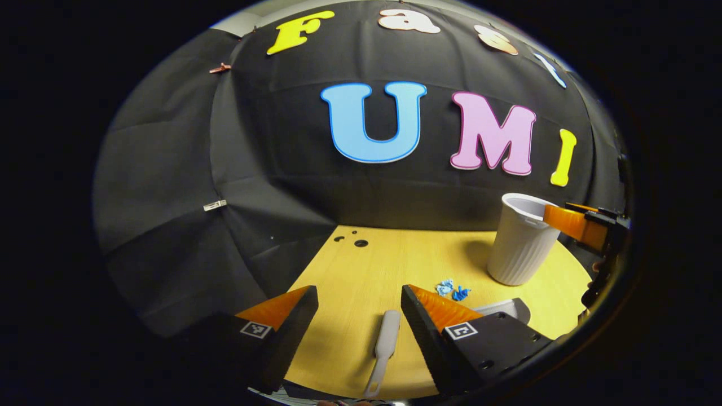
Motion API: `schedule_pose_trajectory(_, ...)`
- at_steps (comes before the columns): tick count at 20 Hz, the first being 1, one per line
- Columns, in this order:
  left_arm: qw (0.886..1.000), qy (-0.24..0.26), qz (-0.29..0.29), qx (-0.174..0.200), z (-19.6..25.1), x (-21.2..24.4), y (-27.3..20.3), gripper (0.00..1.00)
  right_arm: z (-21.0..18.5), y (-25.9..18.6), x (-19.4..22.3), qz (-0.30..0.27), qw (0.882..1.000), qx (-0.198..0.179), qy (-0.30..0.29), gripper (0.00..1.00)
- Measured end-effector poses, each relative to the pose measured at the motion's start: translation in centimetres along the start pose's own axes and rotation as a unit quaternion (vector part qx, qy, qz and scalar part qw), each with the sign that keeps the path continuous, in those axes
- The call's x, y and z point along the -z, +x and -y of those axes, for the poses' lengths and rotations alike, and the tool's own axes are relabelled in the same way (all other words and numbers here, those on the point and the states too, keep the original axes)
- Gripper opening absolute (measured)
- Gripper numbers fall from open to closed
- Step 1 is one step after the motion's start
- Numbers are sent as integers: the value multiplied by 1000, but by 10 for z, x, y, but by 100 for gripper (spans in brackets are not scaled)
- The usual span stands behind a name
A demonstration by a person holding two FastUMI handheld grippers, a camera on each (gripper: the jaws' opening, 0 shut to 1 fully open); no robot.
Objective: Pick up the small broom and dustpan from the desktop, sweep the trash into the dustpan with the broom, and then empty the trash into the garbage bin.
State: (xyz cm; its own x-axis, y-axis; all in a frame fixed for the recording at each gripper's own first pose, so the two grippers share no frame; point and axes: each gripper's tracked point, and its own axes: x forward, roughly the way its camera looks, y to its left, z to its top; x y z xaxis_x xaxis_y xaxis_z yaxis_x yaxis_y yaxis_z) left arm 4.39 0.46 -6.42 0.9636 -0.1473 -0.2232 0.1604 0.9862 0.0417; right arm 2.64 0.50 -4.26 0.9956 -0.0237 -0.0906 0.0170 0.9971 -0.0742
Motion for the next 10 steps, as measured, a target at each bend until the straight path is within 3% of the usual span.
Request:
schedule_pose_trajectory(6, 994, 6, -103, 36, 1, 58, 37, 95, 22, -12, 15, -15, 999, 32, -8, 99)
schedule_pose_trajectory(10, 979, 9, -186, 81, 17, 100, 53, 96, 31, -26, 39, -49, 998, 48, 10, 99)
